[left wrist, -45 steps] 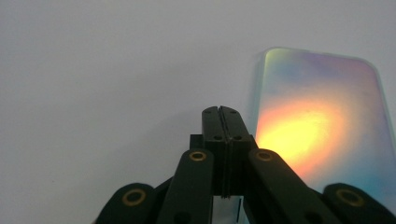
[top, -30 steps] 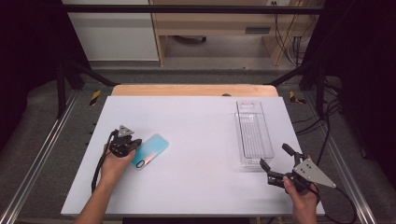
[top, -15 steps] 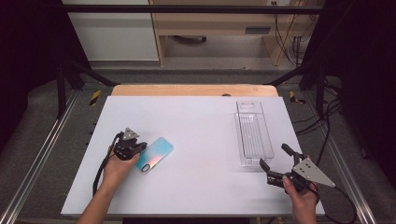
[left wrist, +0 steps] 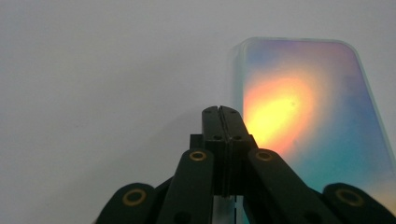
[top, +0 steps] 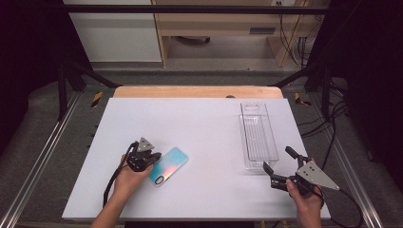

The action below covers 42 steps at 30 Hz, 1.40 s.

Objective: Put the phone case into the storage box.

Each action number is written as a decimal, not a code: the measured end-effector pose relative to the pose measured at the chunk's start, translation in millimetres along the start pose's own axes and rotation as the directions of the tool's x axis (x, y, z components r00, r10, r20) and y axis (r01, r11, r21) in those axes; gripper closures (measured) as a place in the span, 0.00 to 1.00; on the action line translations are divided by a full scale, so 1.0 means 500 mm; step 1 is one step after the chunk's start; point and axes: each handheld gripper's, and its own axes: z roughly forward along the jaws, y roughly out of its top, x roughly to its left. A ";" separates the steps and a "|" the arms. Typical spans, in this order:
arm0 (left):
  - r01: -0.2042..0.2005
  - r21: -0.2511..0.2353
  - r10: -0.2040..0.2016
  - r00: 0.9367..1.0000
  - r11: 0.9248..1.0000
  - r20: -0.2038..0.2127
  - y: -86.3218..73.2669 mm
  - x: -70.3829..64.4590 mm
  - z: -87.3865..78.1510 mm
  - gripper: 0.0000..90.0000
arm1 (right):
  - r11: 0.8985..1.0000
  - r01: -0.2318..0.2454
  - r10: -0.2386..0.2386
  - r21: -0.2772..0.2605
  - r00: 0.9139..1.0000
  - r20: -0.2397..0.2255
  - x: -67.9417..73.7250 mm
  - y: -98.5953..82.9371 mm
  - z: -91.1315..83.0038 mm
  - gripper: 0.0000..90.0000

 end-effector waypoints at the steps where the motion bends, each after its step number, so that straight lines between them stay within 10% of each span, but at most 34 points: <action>1: 0.000 0.000 0.000 1.000 1.000 0.000 0.000 0.000 0.000 1.00 | 1.000 -0.002 0.002 0.000 1.000 0.000 0.000 0.000 0.000 0.07; 26: -0.039 -0.015 0.040 0.997 0.999 0.061 0.014 -0.081 0.017 1.00 | 1.000 0.003 -0.003 0.001 1.000 0.002 0.003 0.002 -0.002 0.07; 31: -0.033 -0.088 0.036 0.999 0.996 0.041 0.013 -0.073 -0.007 0.99 | 1.000 -0.003 0.003 -0.001 1.000 0.007 -0.002 0.000 -0.003 0.07; 42: -0.005 -0.214 0.001 1.000 0.977 -0.021 -0.017 -0.077 -0.068 0.41 | 1.000 0.009 -0.009 0.011 1.000 0.021 -0.001 -0.001 -0.001 0.07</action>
